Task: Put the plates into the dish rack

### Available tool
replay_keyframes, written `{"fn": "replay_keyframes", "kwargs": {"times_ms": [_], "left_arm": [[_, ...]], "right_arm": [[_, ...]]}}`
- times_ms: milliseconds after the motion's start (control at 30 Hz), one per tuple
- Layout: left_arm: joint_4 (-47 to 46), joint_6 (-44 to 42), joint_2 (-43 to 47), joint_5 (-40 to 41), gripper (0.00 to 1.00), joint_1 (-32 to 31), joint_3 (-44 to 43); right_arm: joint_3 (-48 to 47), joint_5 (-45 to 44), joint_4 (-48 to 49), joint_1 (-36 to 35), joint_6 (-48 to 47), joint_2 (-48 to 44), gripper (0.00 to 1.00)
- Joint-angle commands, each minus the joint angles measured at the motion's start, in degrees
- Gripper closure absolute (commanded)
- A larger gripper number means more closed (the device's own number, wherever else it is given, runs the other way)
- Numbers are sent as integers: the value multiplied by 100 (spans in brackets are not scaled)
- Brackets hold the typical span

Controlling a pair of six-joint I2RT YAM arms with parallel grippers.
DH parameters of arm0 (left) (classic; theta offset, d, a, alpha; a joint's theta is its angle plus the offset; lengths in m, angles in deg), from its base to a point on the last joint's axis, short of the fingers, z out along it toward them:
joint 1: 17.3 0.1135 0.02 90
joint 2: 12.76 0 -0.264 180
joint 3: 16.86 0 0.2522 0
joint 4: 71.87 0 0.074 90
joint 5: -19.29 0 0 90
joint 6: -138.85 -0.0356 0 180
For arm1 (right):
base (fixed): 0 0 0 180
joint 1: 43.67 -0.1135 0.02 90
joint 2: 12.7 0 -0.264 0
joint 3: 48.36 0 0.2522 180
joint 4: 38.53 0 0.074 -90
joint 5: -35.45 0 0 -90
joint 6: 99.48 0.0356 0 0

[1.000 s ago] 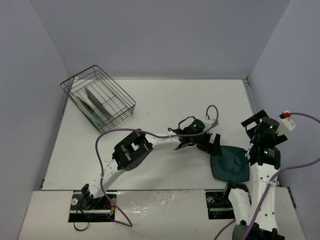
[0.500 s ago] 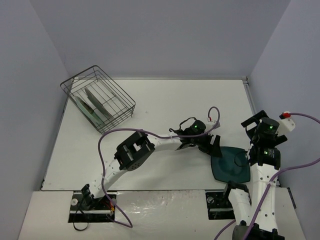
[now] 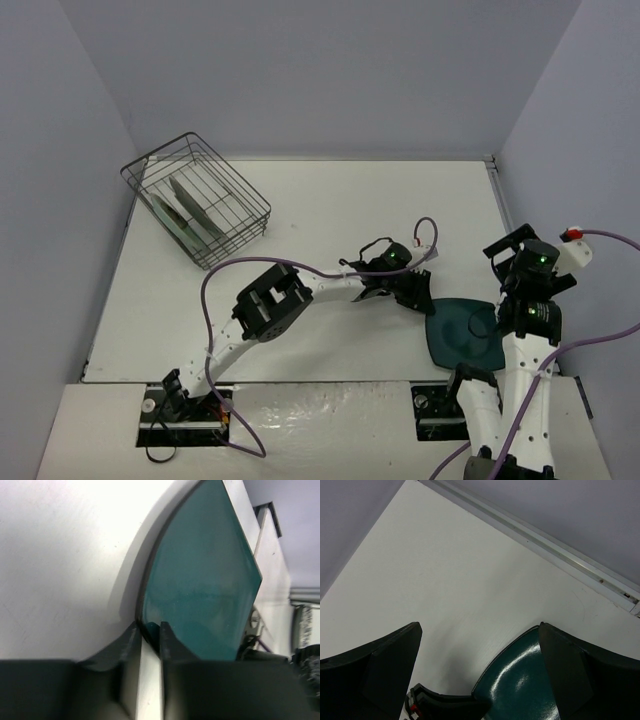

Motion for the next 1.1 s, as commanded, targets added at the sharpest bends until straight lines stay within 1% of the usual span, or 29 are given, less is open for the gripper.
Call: {"fn": "replay_keyframes", "kwargs": {"times_ms": [0,200,300,367,433,600,700,800,933,1067], "left_arm": [[500,-121,-154,143,100,-55,-157],[377,-238,61,193,100,4,-49],[161,-202,353,88,100,128,96],[-83,-109,708,-25,100,298,271],[-629,195,957,-267,100,459,618],[-2153,1214,1514,-897,100,1104,1297],[-2502,1381,1799,-1034,100,1333,1667],[-2526,1306,2081,-1030,100,1527,1865],[-2275,1064,2626,-884,100,1710,2107],[-2335,1029,3048,-865,100,1919,2292]], "right_arm": [[-73,-159,214,32,-82,1,0],[-65,-176,213,32,-93,9,0],[-73,-180,205,32,-117,-6,0],[-73,-193,205,32,-125,-24,0],[-73,-188,205,32,-138,-49,0],[-65,-210,230,32,-153,-77,0],[-59,-235,237,32,-176,-57,0],[-56,-238,240,32,-179,-17,0],[-65,-264,240,32,-188,-16,0],[-65,-282,231,32,-196,-25,0]]}}
